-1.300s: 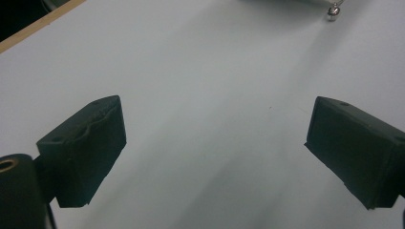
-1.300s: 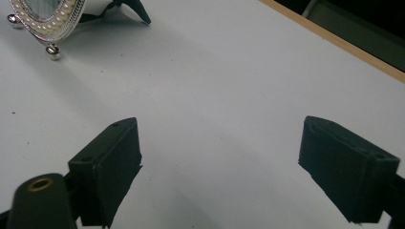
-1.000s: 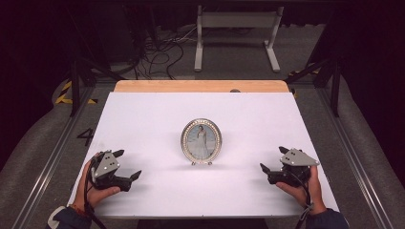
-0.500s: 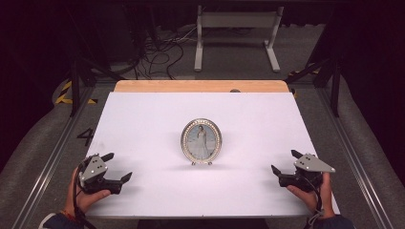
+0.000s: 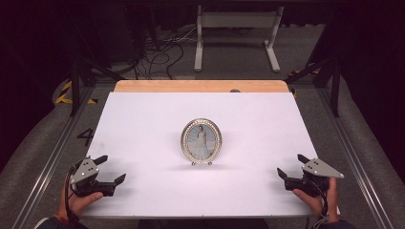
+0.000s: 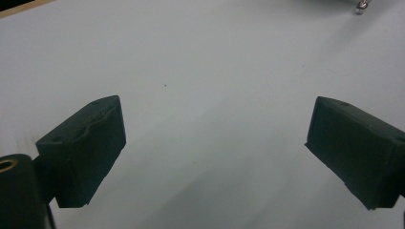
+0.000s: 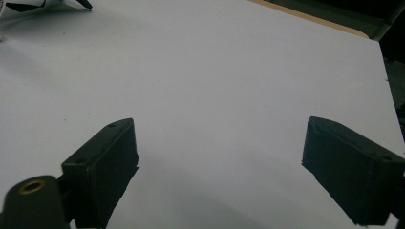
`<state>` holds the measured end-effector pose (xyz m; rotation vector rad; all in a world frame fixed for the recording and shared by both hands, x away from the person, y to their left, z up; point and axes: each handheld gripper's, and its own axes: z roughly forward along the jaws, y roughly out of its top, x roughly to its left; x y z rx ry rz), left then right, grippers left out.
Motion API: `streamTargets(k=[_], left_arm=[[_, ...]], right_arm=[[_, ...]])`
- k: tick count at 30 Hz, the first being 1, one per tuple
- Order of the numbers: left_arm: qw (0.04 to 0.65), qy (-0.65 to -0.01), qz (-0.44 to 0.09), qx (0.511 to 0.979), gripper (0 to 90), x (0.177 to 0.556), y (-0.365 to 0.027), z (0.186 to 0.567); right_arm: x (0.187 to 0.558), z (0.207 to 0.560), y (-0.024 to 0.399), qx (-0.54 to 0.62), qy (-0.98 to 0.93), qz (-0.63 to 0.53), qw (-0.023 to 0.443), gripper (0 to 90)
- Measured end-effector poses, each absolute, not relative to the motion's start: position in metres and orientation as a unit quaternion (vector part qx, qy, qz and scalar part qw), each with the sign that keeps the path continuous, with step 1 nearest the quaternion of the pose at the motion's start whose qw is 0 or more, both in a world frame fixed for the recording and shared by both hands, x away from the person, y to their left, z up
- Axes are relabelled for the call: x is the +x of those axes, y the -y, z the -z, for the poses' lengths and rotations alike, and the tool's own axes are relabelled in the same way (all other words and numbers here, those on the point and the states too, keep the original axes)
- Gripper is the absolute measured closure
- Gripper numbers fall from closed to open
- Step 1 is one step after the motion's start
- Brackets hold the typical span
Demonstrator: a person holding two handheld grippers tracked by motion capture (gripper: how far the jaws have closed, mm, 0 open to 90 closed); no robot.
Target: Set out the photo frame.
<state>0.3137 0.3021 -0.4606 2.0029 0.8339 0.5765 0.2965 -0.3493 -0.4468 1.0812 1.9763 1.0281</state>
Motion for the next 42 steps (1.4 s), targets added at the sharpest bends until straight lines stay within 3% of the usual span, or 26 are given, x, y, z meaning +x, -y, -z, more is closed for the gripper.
streamTargets(k=[42], left_arm=[[0.423, -0.316, -0.224, 0.819, 6.2, 0.313, -0.289, 0.463]], right_arm=[[0.296, 0.447, 0.342, 0.399, -0.767, -0.383, 0.327, 11.6]])
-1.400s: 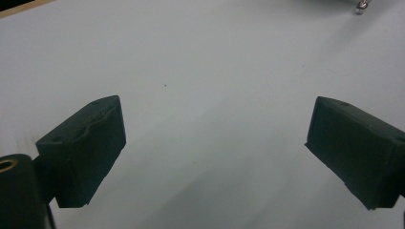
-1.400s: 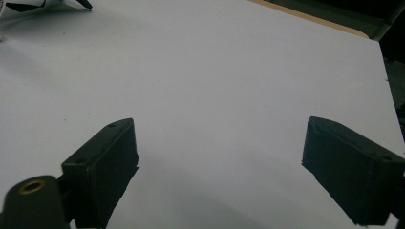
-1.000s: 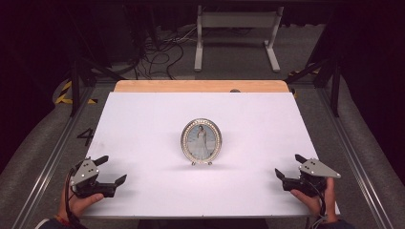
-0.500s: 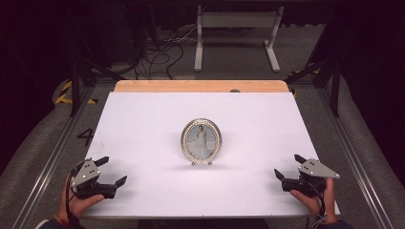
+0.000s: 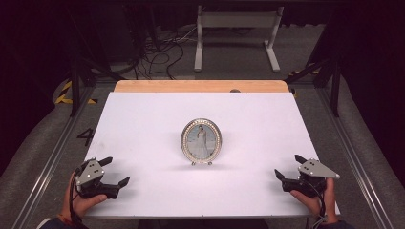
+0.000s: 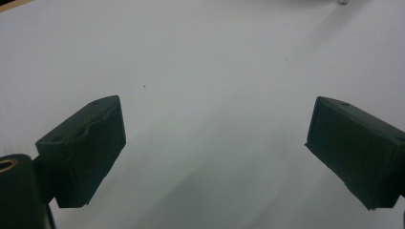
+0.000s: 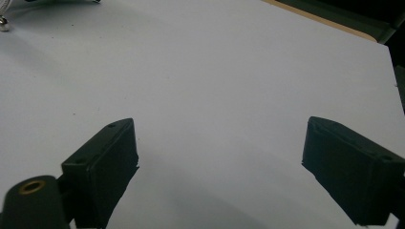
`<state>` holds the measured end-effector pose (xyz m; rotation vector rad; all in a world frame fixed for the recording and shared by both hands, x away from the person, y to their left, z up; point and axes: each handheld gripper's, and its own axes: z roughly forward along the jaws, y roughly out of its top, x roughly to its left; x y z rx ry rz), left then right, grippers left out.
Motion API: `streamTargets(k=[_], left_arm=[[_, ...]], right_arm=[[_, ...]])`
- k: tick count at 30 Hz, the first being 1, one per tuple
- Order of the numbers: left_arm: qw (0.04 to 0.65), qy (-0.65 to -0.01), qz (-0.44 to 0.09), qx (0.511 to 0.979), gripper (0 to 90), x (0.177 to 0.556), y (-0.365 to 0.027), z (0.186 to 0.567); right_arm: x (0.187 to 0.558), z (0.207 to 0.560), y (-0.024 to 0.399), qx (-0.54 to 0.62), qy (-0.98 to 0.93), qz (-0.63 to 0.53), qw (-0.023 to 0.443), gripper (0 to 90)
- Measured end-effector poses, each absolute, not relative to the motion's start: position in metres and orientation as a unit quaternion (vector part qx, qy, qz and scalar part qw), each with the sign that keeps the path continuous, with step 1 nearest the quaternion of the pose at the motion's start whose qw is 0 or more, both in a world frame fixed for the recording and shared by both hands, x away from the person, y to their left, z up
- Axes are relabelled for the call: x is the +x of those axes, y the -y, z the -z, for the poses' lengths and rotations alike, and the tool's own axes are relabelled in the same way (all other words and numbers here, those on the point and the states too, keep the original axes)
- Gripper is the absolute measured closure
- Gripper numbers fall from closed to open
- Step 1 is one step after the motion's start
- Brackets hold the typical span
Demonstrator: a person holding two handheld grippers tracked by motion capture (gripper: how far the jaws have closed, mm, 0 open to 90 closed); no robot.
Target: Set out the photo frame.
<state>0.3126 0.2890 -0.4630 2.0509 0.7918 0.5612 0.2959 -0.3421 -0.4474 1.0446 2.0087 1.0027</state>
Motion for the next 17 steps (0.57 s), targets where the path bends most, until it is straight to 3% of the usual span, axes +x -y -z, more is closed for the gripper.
streamTargets(k=[17], left_arm=[[0.418, -0.322, -0.228, 0.818, 6.0, 0.3152, -0.2892, 0.4623]], right_arm=[[0.2973, 0.4508, 0.3433, 0.402, -0.771, -0.374, 0.322, 11.2]])
